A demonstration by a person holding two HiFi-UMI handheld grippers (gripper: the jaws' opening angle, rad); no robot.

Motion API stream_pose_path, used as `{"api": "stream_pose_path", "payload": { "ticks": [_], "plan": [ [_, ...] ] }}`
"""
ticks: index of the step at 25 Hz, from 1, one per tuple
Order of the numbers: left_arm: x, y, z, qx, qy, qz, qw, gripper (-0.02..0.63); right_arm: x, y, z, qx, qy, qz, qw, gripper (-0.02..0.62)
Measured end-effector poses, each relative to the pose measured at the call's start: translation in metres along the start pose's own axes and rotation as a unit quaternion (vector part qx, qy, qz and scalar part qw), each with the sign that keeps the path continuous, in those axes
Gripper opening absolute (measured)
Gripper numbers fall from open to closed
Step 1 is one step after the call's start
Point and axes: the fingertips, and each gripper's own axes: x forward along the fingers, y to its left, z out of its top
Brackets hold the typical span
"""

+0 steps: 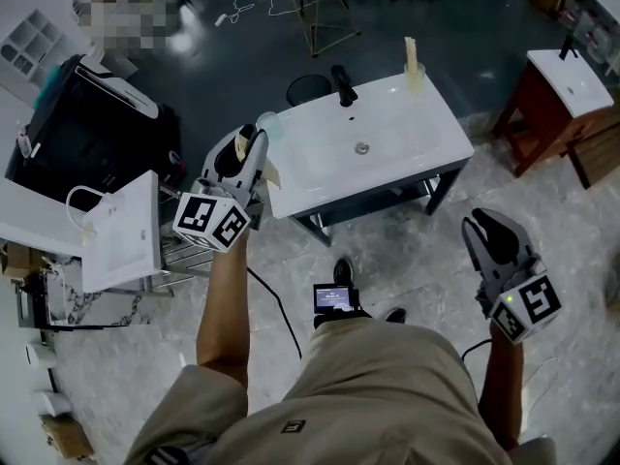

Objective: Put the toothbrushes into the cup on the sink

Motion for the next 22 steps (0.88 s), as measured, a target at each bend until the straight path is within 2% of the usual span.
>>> {"api": "stream_pose_path", "payload": {
  "ticks": [6,16,20,22],
  "plan": [
    [0.055,0.091,-0.036,0.016,-0.014,0.032,0.9992,0.103,0.049,0.001,-0.023,0.013,0.039,0.008,0.999,0.074],
    [0.144,0.220,-0.132,-0.020,0.003,0.033,0.9993,0.103,0.202,0.002,-0.040,0.036,0.097,0.034,0.994,0.074],
    [0.175,0.259,-0.177,-0.034,0.013,0.033,0.9988,0.103,0.258,-0.008,-0.060,0.041,0.125,0.036,0.991,0.074],
    [0.185,0.271,-0.199,-0.039,0.021,0.031,0.9985,0.103,0.282,-0.008,-0.065,0.057,0.124,0.046,0.990,0.074]
  ]
}}
